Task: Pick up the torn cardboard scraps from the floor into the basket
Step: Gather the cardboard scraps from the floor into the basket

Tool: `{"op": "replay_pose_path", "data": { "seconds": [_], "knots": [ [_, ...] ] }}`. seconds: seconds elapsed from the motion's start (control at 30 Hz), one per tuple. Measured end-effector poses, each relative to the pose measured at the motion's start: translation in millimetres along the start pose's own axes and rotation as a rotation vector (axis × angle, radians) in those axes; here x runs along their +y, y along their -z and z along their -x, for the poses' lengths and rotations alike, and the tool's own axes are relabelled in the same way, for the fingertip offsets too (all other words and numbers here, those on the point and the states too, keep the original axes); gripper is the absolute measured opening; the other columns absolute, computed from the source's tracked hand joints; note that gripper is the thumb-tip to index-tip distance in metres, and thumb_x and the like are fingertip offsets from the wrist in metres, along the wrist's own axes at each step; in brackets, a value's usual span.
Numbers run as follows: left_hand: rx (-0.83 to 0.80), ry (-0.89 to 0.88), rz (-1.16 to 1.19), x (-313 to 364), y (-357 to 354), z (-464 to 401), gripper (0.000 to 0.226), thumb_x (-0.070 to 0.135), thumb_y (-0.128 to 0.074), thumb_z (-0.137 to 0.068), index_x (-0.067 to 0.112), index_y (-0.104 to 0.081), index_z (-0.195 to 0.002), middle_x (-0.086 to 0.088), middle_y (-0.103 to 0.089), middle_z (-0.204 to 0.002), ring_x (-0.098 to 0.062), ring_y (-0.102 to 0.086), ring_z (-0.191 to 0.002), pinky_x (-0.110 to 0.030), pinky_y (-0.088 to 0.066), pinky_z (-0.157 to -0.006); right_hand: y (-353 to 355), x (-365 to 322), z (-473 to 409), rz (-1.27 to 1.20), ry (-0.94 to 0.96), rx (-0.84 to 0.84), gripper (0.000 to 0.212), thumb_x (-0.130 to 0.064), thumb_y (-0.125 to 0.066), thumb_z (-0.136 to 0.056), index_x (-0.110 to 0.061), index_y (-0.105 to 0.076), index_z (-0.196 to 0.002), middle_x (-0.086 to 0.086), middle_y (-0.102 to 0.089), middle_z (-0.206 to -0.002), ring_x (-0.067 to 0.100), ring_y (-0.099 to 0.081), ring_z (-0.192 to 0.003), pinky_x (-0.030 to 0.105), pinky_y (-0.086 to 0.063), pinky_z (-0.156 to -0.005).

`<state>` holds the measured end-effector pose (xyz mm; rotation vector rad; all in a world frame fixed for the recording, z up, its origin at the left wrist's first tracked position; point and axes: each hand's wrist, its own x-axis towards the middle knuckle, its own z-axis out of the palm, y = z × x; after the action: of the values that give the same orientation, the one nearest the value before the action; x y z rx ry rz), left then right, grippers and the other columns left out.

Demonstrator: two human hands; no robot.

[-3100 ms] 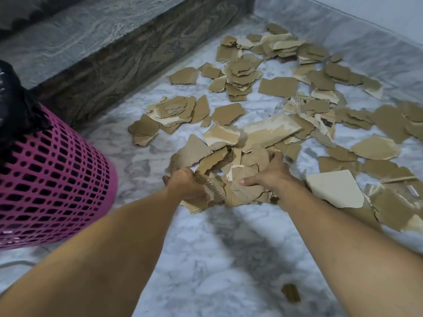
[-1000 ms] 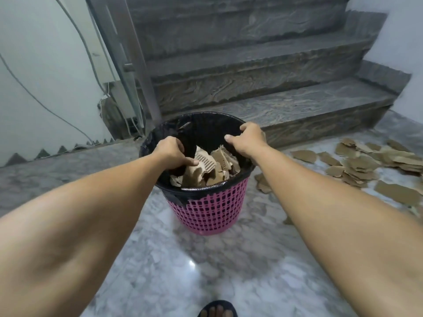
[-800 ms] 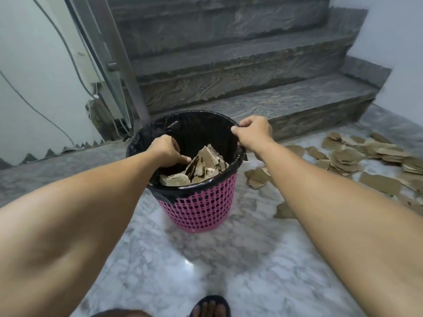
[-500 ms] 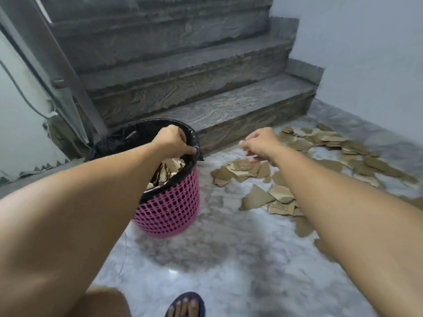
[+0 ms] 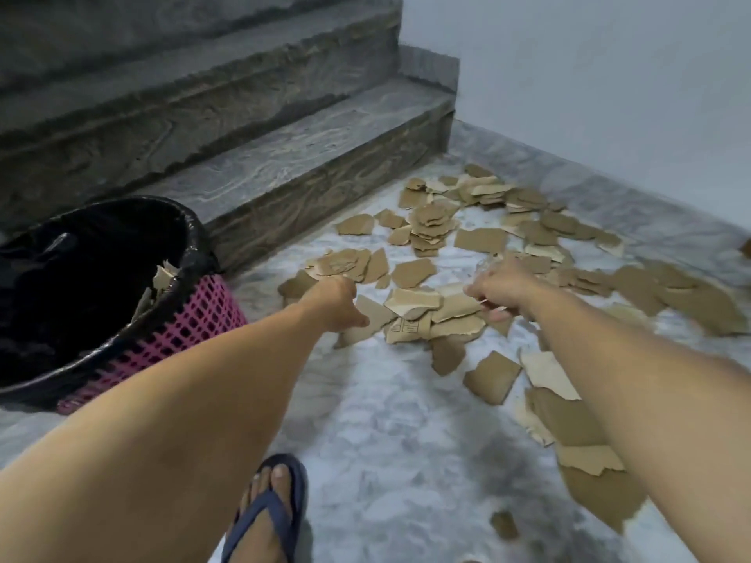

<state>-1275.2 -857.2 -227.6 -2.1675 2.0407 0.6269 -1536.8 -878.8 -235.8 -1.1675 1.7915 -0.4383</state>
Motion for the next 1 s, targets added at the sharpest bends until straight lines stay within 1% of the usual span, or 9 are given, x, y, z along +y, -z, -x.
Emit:
{"op": "replay_pose_path", "data": {
  "seconds": [0.07, 0.17, 0.33, 0.4, 0.47, 0.6, 0.73, 0.87, 1.0],
  "knots": [
    [-0.031, 0.017, -0.006, 3.0, -22.7, -17.9, 0.058, 0.044, -0.073, -0.079, 0.014, -0.055, -0.125, -0.008, -0.056, -0.126, -0.026, -0.054, -0.114, -0.031, -0.047, -0.089, -3.6, 22.1, -13.7, 0.058, -0.023, -0.002, 0.022, -0.012, -0.073, -0.085, -0.008, -0.054, -0.075, 0.013, -0.056, -0.069, 0.019, -0.055, -0.051, 0.026, -0.044, -0.044],
    [-0.067, 0.023, -0.004, 7.6, -54.5, -40.3, 0.063, 0.042, -0.072, -0.081, 0.014, -0.049, -0.132, -0.010, -0.051, -0.132, -0.027, -0.052, -0.118, -0.027, -0.041, -0.086, -14.4, 55.4, -31.1, 0.215, -0.031, -0.041, 0.020, -0.018, -0.078, -0.080, -0.010, -0.060, -0.079, 0.015, -0.066, -0.095, 0.026, -0.062, -0.077, 0.036, -0.054, -0.062],
    [-0.040, 0.025, -0.015, 6.9, -102.5, -83.2, 0.065, 0.036, -0.069, -0.084, 0.012, -0.041, -0.137, -0.013, -0.042, -0.137, -0.030, -0.045, -0.124, -0.035, -0.041, -0.098, -41.0, 110.0, -50.0, 0.530, -0.028, -0.119, 0.088, -0.033, -0.083, -0.063, -0.015, -0.045, -0.140, 0.010, -0.052, -0.134, 0.028, -0.056, -0.116, 0.034, -0.053, -0.084],
    [-0.032, 0.052, -0.032, 5.0, -121.1, -94.4, 0.063, 0.032, -0.067, -0.085, 0.012, -0.038, -0.137, -0.013, -0.036, -0.139, -0.031, -0.041, -0.126, -0.040, -0.042, -0.102, -50.8, 129.1, -57.4, 0.646, -0.002, -0.127, 0.094, -0.032, -0.074, -0.062, -0.020, -0.035, -0.146, 0.008, -0.034, -0.145, 0.028, -0.045, -0.129, 0.038, -0.048, -0.099],
    [-0.003, 0.097, -0.018, 3.1, -135.1, -103.4, 0.068, 0.029, -0.068, -0.083, 0.013, -0.032, -0.138, -0.013, -0.023, -0.147, -0.032, -0.033, -0.132, -0.044, -0.041, -0.104, -54.6, 140.1, -66.9, 0.747, 0.018, -0.158, 0.090, -0.027, -0.080, -0.063, -0.020, -0.036, -0.142, 0.007, -0.029, -0.144, 0.030, -0.045, -0.128, 0.039, -0.047, -0.099],
    [0.016, 0.177, 0.015, -0.3, -146.7, -124.7, 0.092, 0.028, -0.077, -0.075, 0.015, -0.018, -0.144, -0.013, 0.000, -0.156, -0.036, -0.020, -0.140, -0.047, -0.035, -0.107, -48.5, 142.2, -86.6, 0.825, 0.046, -0.168, 0.050, -0.030, -0.081, -0.074, -0.014, -0.058, -0.115, 0.008, -0.061, -0.121, 0.027, -0.059, -0.108, 0.034, -0.052, -0.084],
    [-0.033, 0.241, 0.056, -2.8, -151.6, -142.1, 0.100, 0.030, -0.082, -0.070, 0.016, -0.018, -0.145, -0.014, -0.023, -0.145, -0.035, -0.025, -0.135, -0.050, -0.036, -0.105, -41.3, 136.2, -106.3, 0.873, 0.097, -0.168, 0.027, -0.033, -0.081, -0.076, -0.017, -0.067, -0.092, 0.003, -0.063, -0.106, 0.024, -0.058, -0.104, 0.032, -0.051, -0.084],
    [-0.011, 0.274, 0.128, -7.2, -152.1, -153.4, 0.103, 0.022, -0.087, -0.061, 0.019, -0.024, -0.142, -0.014, -0.035, -0.135, -0.033, -0.034, -0.130, -0.047, -0.041, -0.103, -24.4, 126.7, -122.6, 0.538, 0.025, -0.333, 0.021, -0.020, -0.082, -0.077, -0.019, -0.062, -0.071, -0.001, -0.064, -0.078, 0.014, -0.059, -0.073, 0.023, -0.044, -0.059],
    [-0.018, 0.314, 0.334, -14.9, -149.6, -159.3, 0.081, 0.018, -0.082, -0.058, 0.016, -0.041, -0.129, -0.014, -0.058, -0.118, -0.034, -0.057, -0.110, -0.047, -0.053, -0.089, -13.4, 107.8, -126.1, 0.131, -0.038, -0.291, 0.011, -0.012, -0.078, -0.081, -0.016, -0.068, -0.078, 0.000, -0.064, -0.077, 0.013, -0.057, -0.073, 0.022, -0.044, -0.057]
  ]
}}
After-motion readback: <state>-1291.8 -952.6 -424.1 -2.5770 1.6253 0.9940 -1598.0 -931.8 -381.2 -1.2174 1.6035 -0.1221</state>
